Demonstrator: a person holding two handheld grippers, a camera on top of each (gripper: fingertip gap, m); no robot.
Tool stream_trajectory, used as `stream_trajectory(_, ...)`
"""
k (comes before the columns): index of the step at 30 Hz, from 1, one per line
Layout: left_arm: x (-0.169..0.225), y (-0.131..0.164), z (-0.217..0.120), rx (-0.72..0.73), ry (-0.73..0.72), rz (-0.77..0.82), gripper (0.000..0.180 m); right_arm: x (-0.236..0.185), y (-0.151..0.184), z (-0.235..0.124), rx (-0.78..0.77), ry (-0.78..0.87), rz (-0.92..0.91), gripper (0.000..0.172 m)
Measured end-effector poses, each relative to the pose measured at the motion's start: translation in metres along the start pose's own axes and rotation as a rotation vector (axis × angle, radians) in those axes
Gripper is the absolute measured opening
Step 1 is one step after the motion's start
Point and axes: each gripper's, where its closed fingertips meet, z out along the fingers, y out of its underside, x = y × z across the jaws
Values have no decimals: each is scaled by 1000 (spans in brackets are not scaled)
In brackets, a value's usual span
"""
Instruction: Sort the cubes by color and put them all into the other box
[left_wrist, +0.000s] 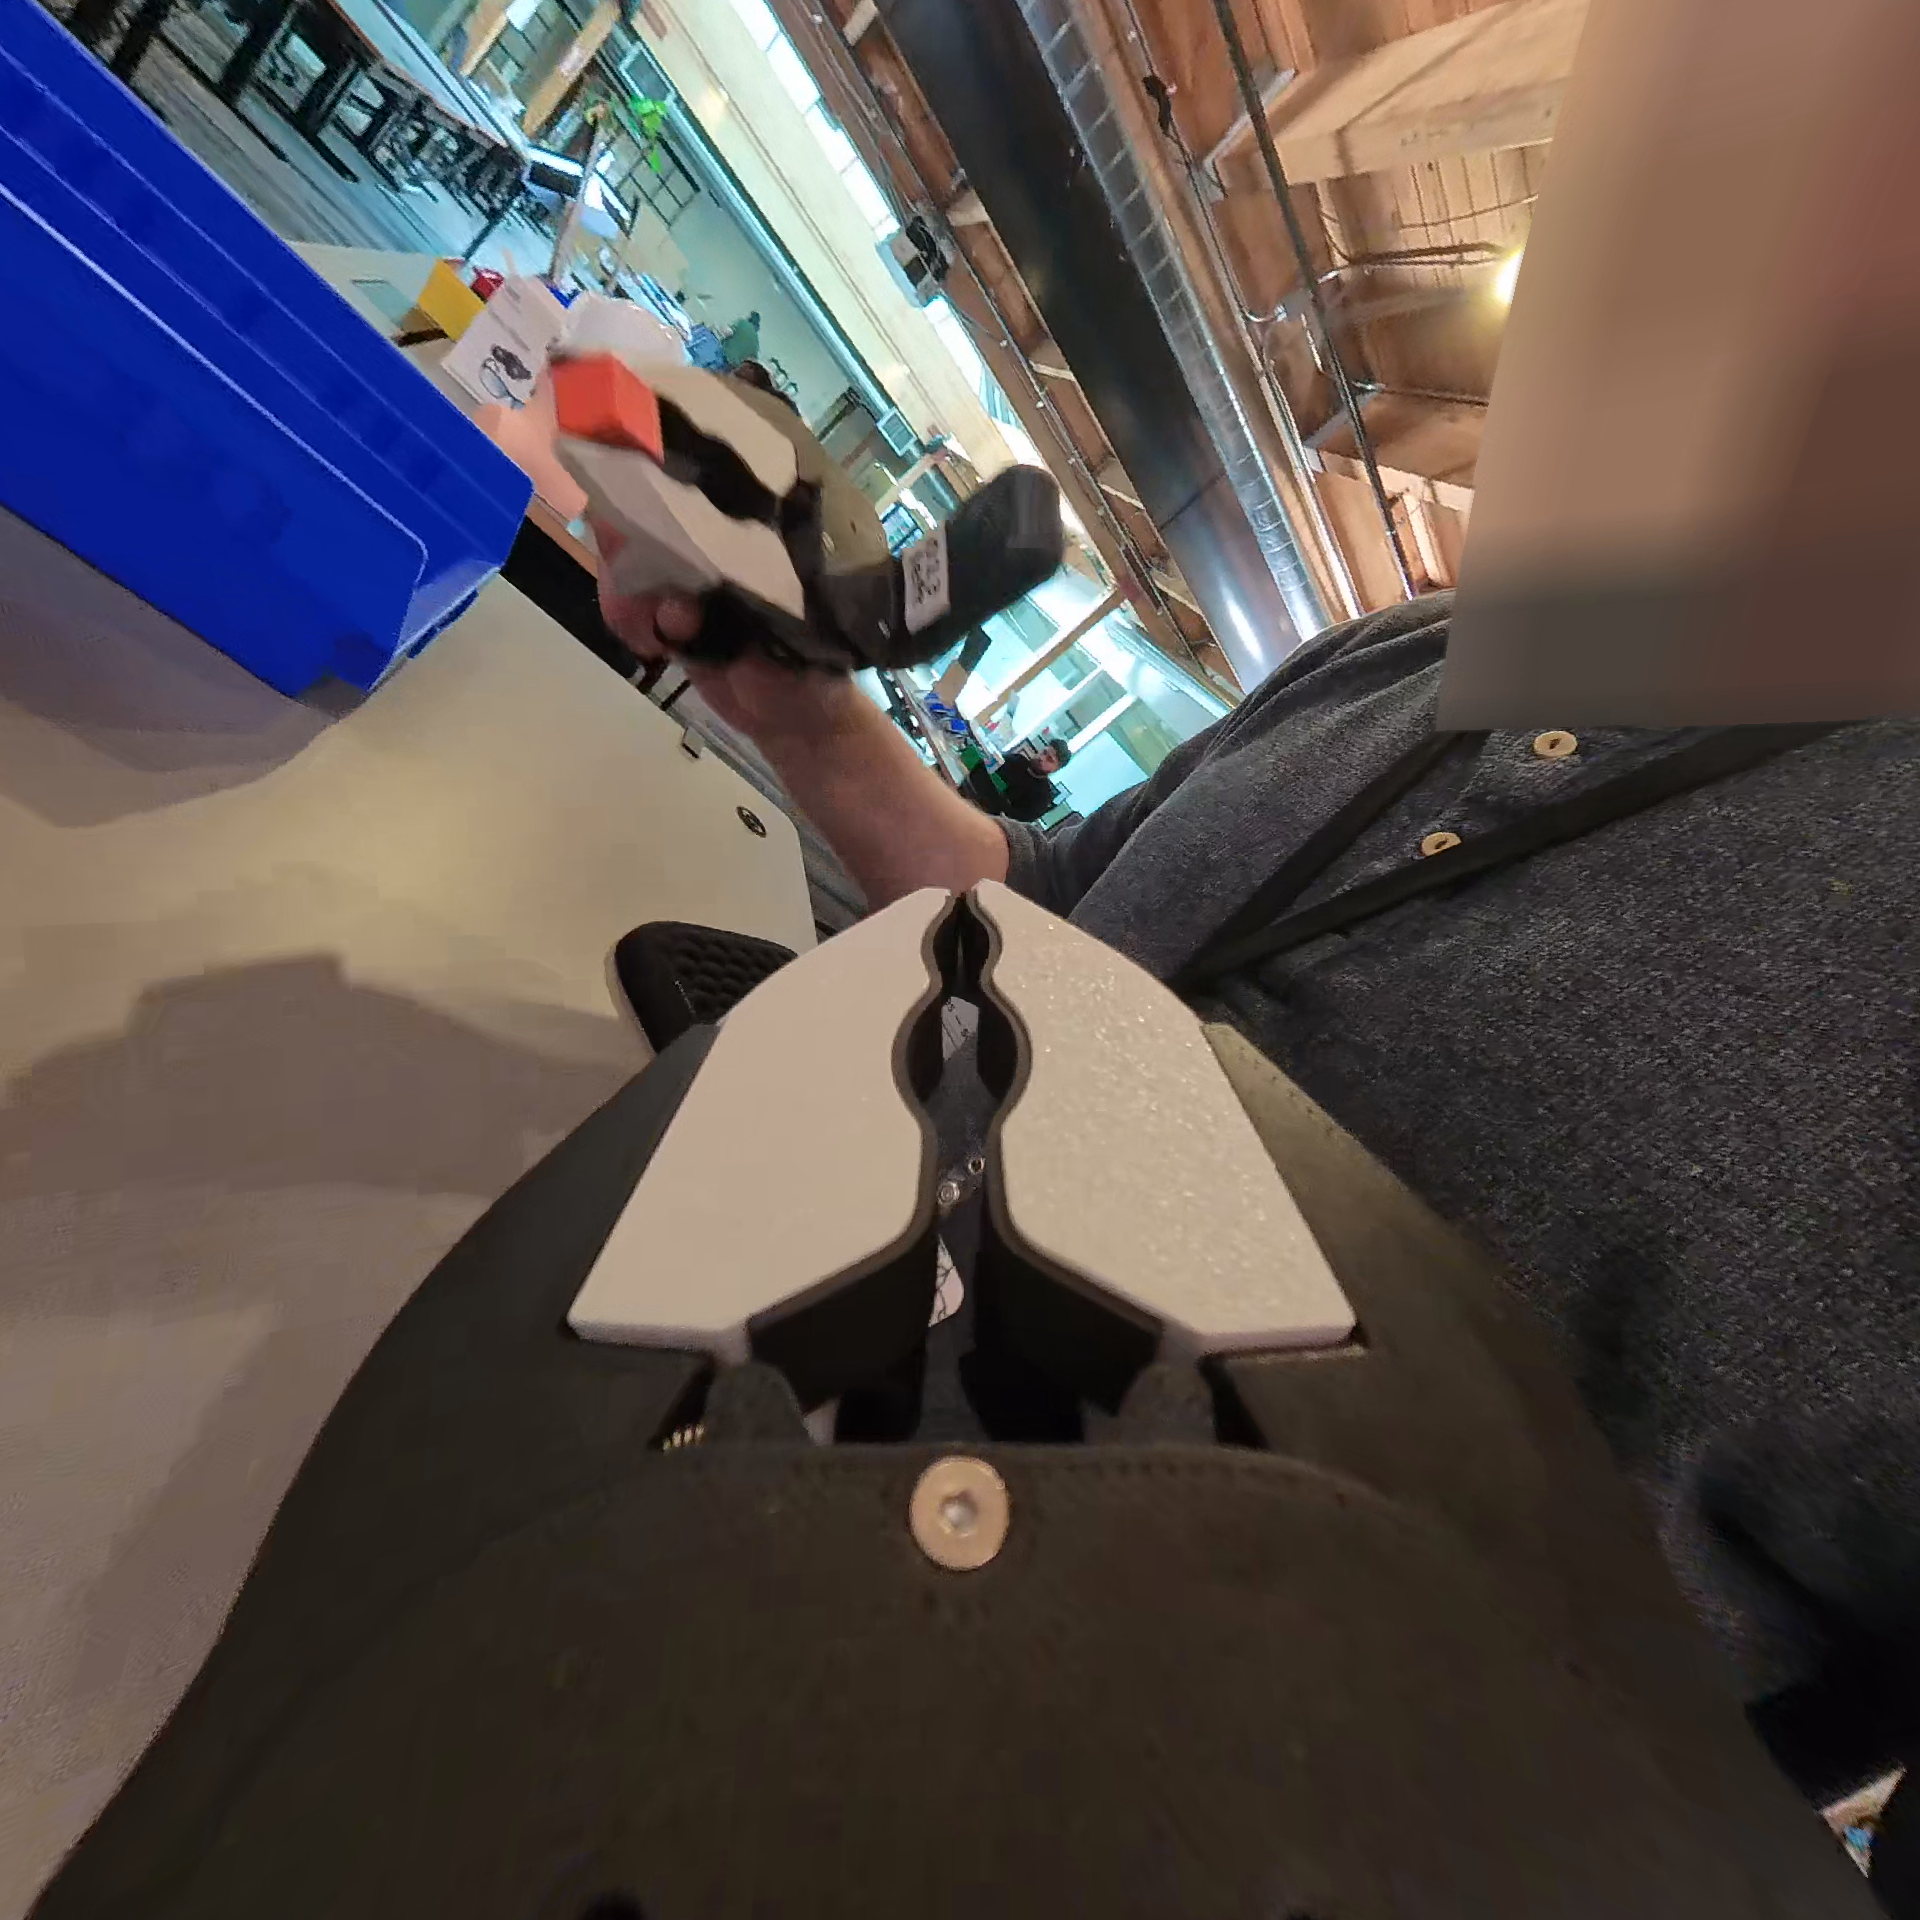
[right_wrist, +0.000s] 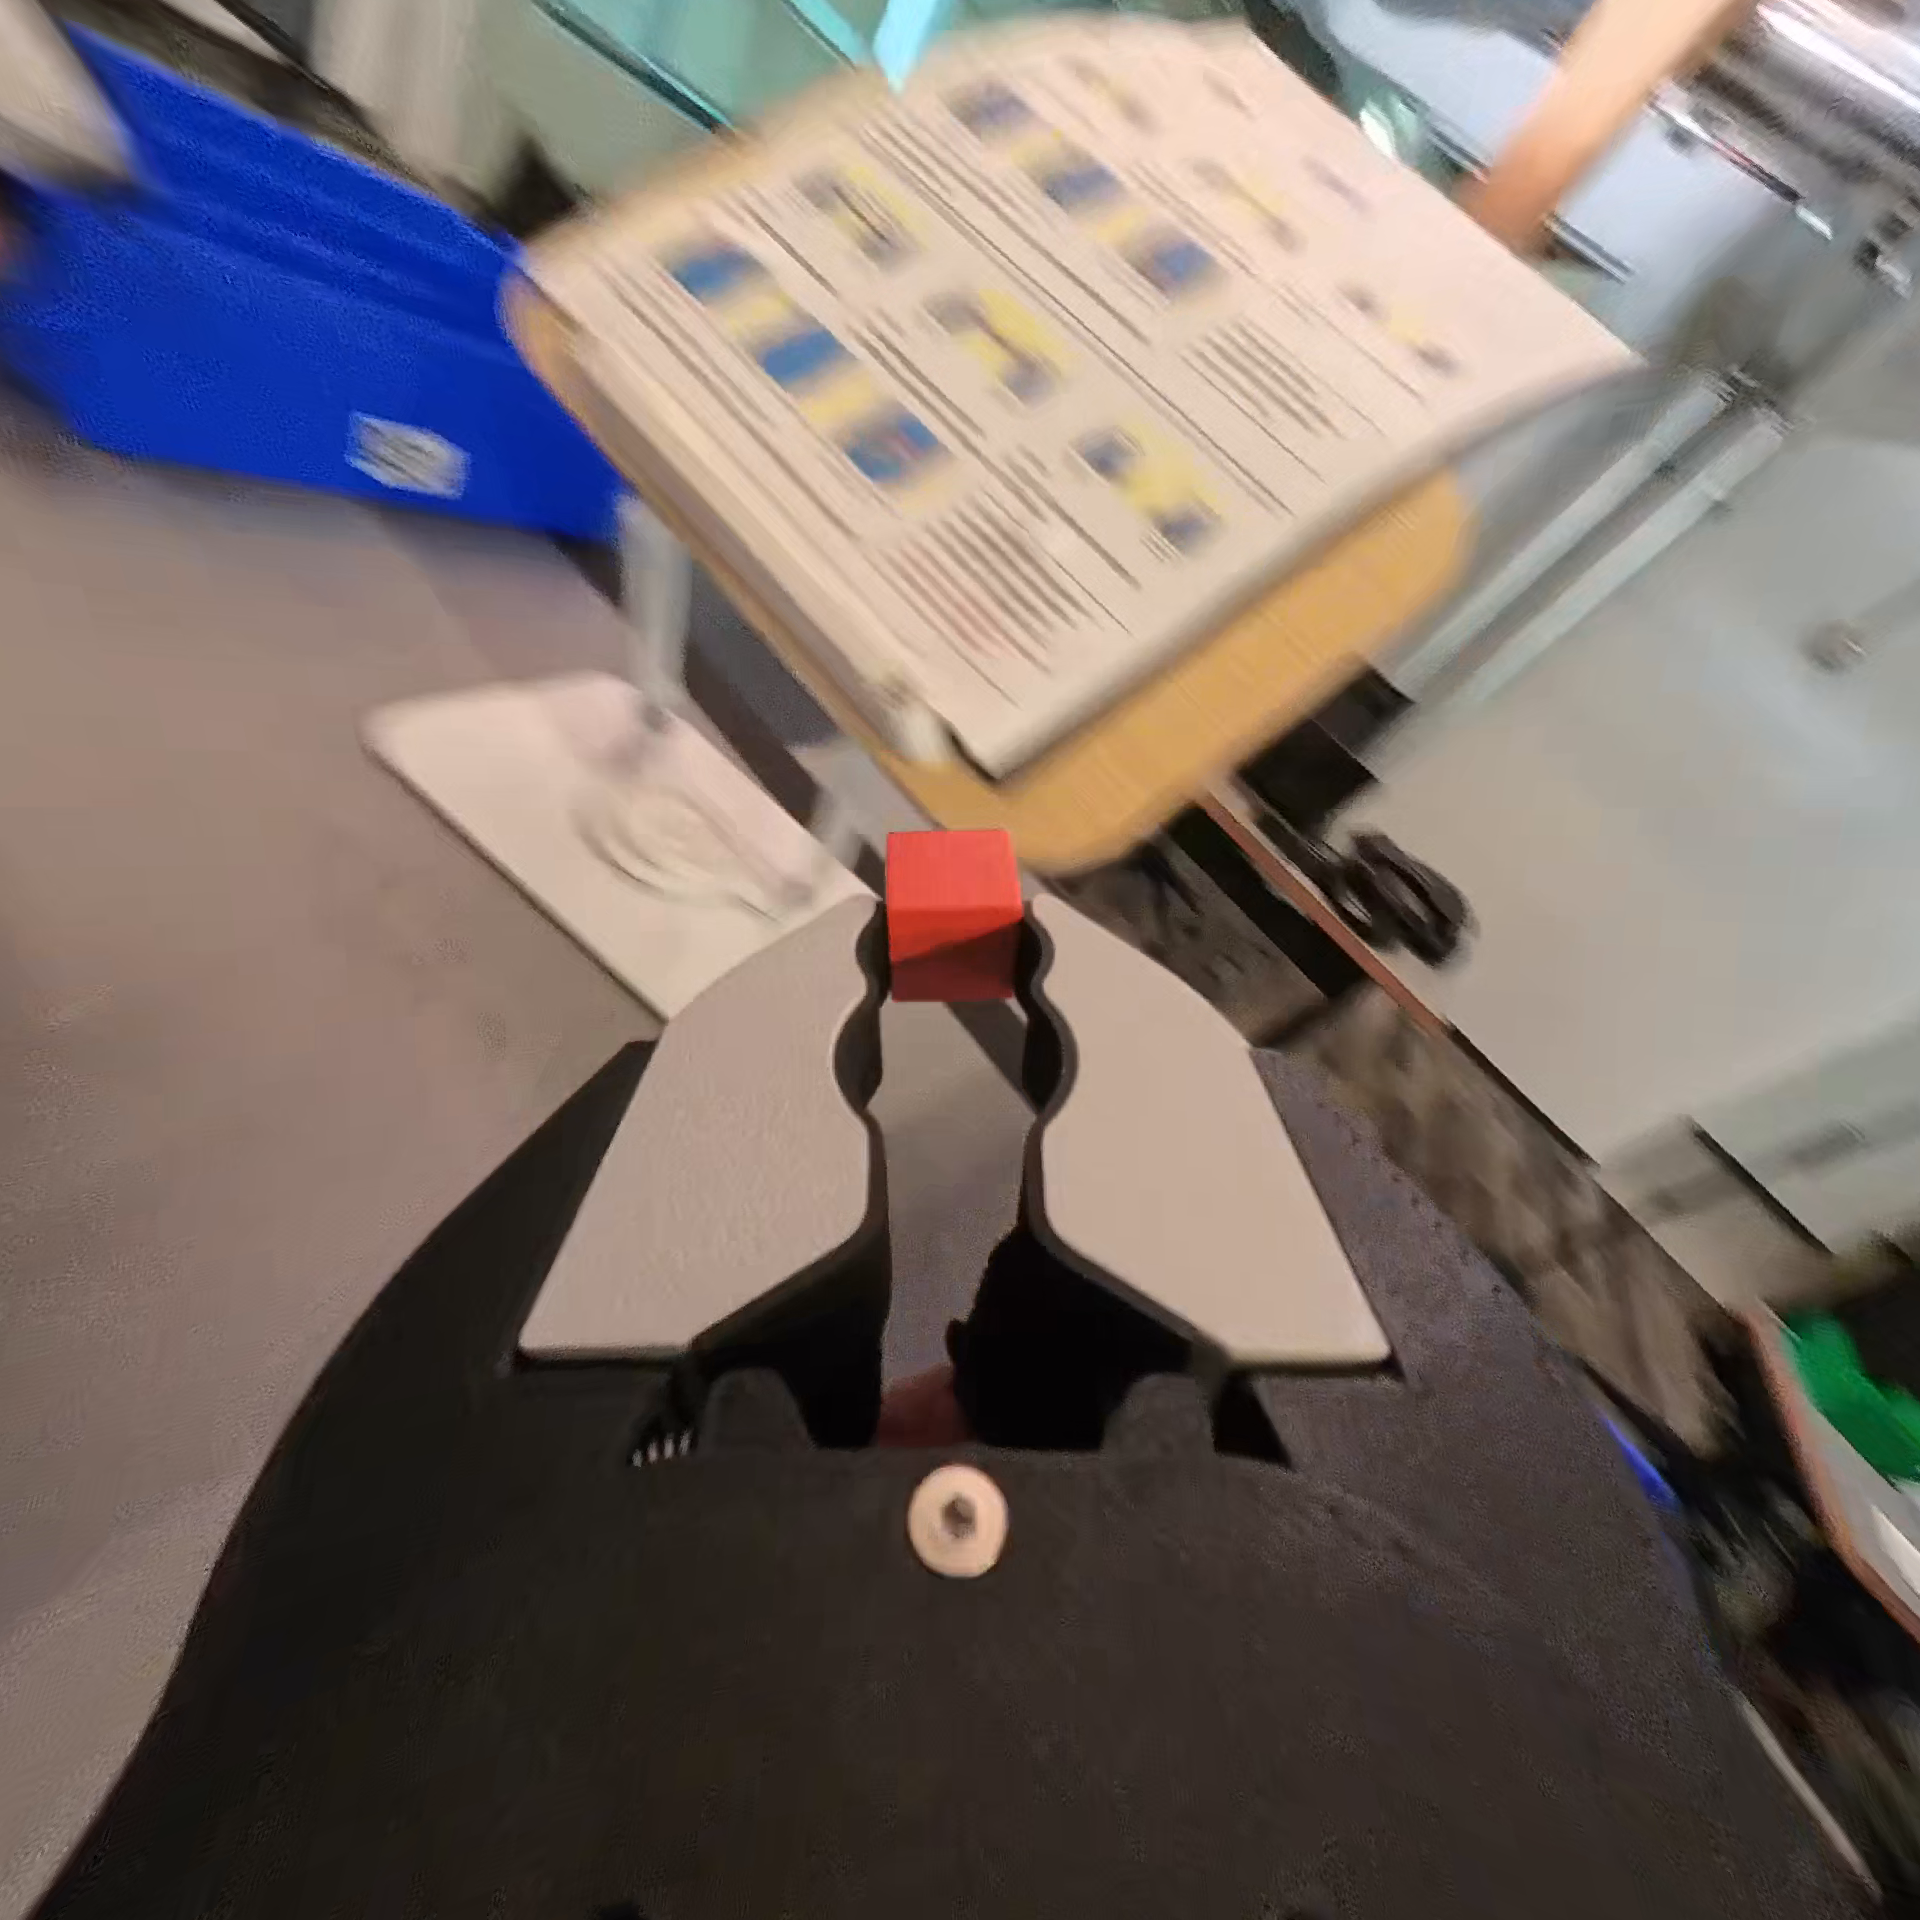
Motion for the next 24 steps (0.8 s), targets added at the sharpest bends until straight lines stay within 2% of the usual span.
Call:
stream_trajectory(4, -7, 8, 2, 3, -27, -32, 0, 86, 87, -17, -239, 194, 70, 23)
stream_trajectory(9, -9, 11, 8, -10, -29, -48, 0, 133, 169, -16, -454, 221, 168, 24)
stream_trajectory(11, -9, 13, 9, -29, -34, -52, 0, 140, 197, -13, -548, 218, 208, 46)
stream_trajectory(13, -8, 13, 8, -33, -45, -54, 0, 149, 206, -17, -567, 245, 215, 50)
stream_trajectory(17, -8, 14, -4, -12, -85, -50, 0, 157, 191, -31, -475, 313, 271, 44)
stream_trajectory(24, -14, 14, -45, 46, -226, -33, 0, 136, 168, -48, -442, 338, 270, 35)
